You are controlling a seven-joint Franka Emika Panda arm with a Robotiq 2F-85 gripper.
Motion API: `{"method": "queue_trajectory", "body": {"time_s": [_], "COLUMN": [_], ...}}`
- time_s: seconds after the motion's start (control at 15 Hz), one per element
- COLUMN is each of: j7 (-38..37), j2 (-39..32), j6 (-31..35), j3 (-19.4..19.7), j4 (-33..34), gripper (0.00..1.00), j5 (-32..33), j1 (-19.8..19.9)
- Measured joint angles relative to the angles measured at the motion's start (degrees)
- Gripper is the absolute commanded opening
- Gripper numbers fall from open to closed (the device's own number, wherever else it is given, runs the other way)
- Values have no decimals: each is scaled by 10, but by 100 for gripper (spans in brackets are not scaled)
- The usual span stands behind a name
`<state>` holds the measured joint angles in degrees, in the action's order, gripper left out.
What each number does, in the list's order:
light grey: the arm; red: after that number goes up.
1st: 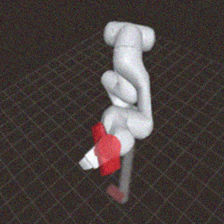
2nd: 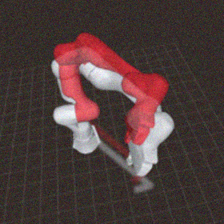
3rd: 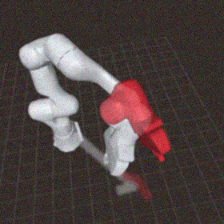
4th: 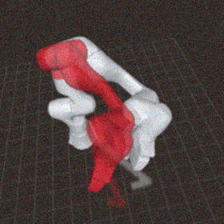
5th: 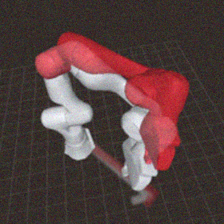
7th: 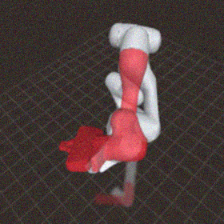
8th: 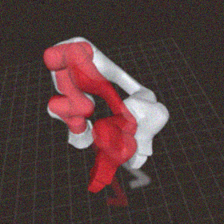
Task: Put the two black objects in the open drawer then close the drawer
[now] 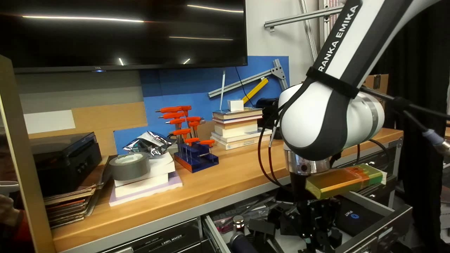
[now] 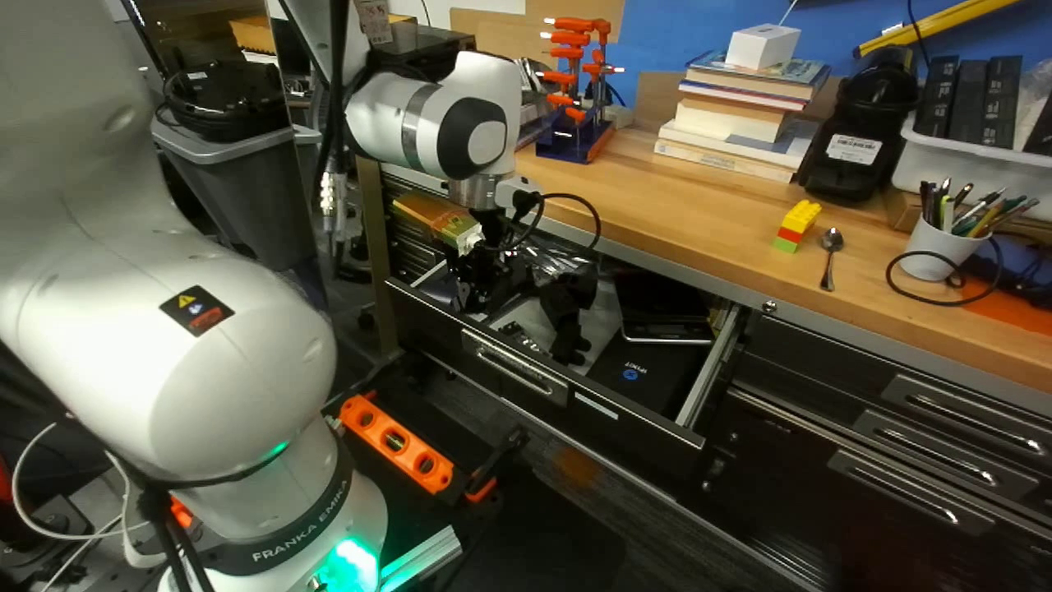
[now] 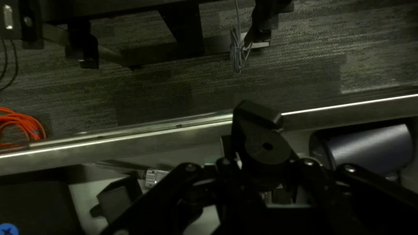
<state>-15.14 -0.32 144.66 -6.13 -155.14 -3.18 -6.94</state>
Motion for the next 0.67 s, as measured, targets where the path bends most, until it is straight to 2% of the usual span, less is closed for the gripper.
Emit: {"method": "queue_trajectory", "body": {"time_s": [0.4,0.67], "j7": [5,5], "j2": [-15,-55], "j6": [66,113], "j3": [-4,2], "j4": [8,25], "gripper": [23,23], "j5": [0,5], "j1": [-3,-1]}}
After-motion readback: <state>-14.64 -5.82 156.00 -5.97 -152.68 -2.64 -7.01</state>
